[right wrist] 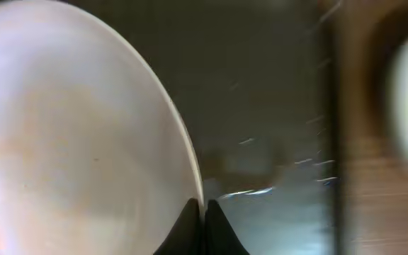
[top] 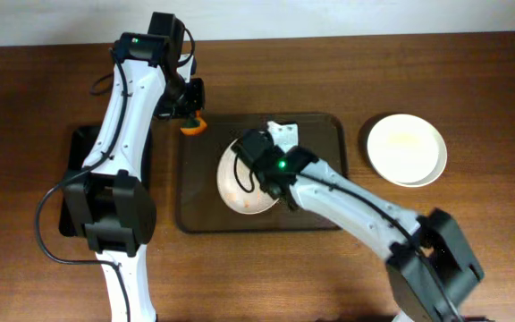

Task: Clean dirty plates on tray and stack at the side
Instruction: 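Scrub the last plate with the sponge in the left gripper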

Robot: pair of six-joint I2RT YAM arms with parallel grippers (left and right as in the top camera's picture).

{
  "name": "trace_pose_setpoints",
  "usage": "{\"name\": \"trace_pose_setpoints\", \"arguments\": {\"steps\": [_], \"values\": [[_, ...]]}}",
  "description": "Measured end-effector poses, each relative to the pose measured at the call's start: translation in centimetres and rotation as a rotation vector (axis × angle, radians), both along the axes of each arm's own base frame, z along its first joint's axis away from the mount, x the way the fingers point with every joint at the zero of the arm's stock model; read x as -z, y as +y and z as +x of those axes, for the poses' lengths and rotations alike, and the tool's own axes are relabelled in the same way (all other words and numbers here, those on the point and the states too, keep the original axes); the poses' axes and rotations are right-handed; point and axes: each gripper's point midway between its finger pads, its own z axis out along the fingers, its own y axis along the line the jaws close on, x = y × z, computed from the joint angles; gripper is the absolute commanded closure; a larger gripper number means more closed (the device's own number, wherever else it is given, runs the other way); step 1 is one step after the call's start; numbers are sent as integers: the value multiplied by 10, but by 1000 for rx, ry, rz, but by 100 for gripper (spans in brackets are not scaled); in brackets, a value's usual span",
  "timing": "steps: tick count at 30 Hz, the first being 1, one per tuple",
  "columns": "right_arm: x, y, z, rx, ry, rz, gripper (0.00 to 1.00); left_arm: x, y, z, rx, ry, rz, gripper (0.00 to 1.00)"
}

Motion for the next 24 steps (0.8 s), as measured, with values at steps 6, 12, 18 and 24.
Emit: {"name": "trace_pose_setpoints", "arguments": {"steps": [6,12,18,24], "values": [[72,14,-5,-60,333,265,42,0,0,1,0,-2,0,100],[48,32,51,-562,152,407,73,0,0,3,0,-11,-2,100],[73,43,41,-467,229,441,96,-1,0,3,0,-11,-2,100],[75,-2,33,186,299,392,96,36,4,-22,0,109,18,100]]}}
